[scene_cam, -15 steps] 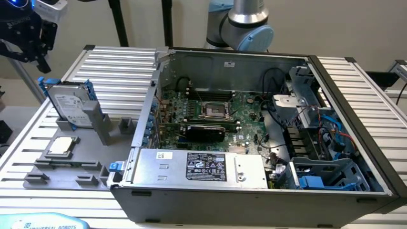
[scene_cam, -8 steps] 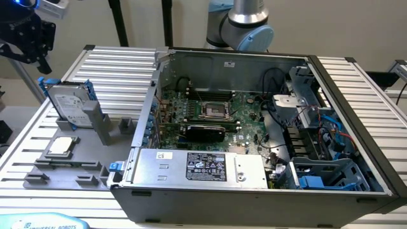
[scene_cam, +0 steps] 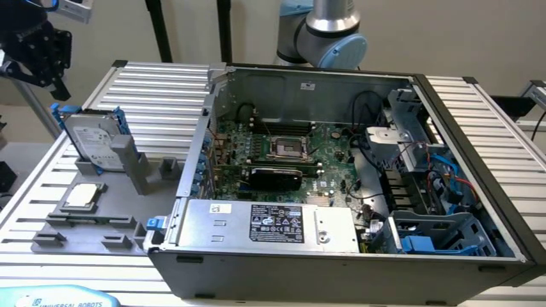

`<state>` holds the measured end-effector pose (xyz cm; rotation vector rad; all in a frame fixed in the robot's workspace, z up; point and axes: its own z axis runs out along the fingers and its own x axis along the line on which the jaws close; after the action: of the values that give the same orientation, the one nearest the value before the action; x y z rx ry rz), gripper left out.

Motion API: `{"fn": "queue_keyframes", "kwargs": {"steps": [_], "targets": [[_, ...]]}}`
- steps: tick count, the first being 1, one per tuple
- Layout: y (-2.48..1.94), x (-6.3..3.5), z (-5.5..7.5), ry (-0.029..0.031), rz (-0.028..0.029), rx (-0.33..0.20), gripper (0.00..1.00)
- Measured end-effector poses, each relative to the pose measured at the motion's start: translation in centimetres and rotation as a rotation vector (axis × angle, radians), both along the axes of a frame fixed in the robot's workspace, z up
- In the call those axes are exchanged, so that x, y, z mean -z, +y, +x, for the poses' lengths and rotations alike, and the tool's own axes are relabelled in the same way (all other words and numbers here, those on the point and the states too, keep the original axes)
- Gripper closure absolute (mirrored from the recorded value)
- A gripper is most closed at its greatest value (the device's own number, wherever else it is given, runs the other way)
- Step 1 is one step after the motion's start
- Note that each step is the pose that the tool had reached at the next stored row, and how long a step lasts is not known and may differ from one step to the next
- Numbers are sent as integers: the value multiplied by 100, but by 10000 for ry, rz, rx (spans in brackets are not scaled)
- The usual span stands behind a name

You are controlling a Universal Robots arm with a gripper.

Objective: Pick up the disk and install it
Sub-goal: 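Pick up the disk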

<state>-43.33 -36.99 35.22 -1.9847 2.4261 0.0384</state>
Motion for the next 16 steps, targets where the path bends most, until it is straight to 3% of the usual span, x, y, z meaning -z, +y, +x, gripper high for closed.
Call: {"fn": "queue_keyframes", "kwargs": {"steps": [8,13,16], "targets": [[0,16,13,-68,0,-1127,89],[1,17,63,-68,-1,-1199,89],[0,17,64,-69,-1,-1200,82]]}}
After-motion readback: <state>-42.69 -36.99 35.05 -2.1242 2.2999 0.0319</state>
